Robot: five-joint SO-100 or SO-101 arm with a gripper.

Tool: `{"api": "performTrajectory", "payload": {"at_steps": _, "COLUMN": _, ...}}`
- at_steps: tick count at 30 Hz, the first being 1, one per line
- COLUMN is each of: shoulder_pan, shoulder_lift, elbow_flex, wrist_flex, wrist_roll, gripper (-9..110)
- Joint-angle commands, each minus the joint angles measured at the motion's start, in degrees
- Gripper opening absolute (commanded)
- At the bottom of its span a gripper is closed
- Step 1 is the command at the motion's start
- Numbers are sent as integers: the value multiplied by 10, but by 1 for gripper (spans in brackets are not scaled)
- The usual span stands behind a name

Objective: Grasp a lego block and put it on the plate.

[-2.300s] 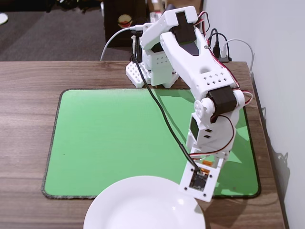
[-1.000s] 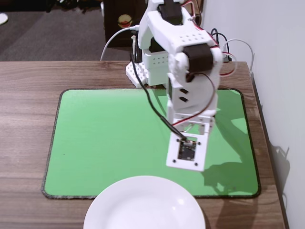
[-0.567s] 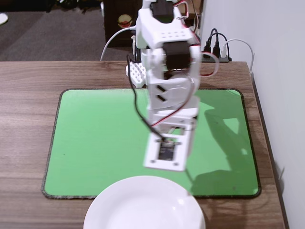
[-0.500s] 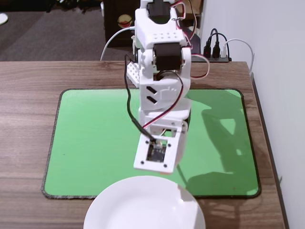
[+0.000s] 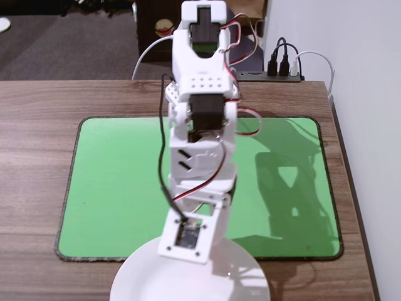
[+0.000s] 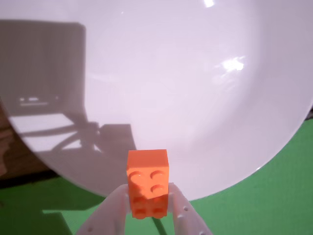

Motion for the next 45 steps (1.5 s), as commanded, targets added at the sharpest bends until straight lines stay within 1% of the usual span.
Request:
{"api": "performTrajectory", "payload": {"at_steps": 1, "shoulder_pan": -3, "shoulder_lift": -6, "elbow_flex": -36, "wrist_flex": -8, "wrist_roll": -5, "gripper": 7}}
{"api": "performTrajectory", "payload": {"at_steps": 9, "shoulder_pan": -6, "shoulder_lift": -46, "elbow_flex": -59, "wrist_flex": -10, "wrist_roll": -1, "gripper": 7}}
{"api": "performTrajectory", "payload": {"at_steps": 20, "shoulder_pan": -5, "shoulder_lift": -54, "elbow_flex": -61, "wrist_flex": -11, "wrist_roll": -1, "gripper": 8}}
{"api": "performTrajectory", "payload": {"at_steps": 26, "shoulder_pan": -3, "shoulder_lift": -55, "elbow_flex": -61, "wrist_flex": -4, "wrist_roll": 3, "gripper": 22}}
{"api": "performTrajectory", "payload": {"at_steps": 27, "shoulder_pan": -2, "shoulder_lift": -55, "elbow_flex": -61, "wrist_flex": -3, "wrist_roll": 4, "gripper": 23}}
{"api": "performTrajectory", "payload": {"at_steps": 35, "shoulder_pan": -2, "shoulder_lift": -41, "elbow_flex": -62, "wrist_flex": 13, "wrist_roll": 6, "gripper": 23}}
{"api": "performTrajectory", "payload": {"at_steps": 40, "shoulder_pan": -6, "shoulder_lift": 0, "elbow_flex": -54, "wrist_flex": 44, "wrist_roll": 13, "gripper": 23}}
{"api": "performTrajectory", "payload": {"at_steps": 45, "shoulder_pan": -13, "shoulder_lift": 52, "elbow_flex": -10, "wrist_flex": 57, "wrist_roll": 32, "gripper": 22}}
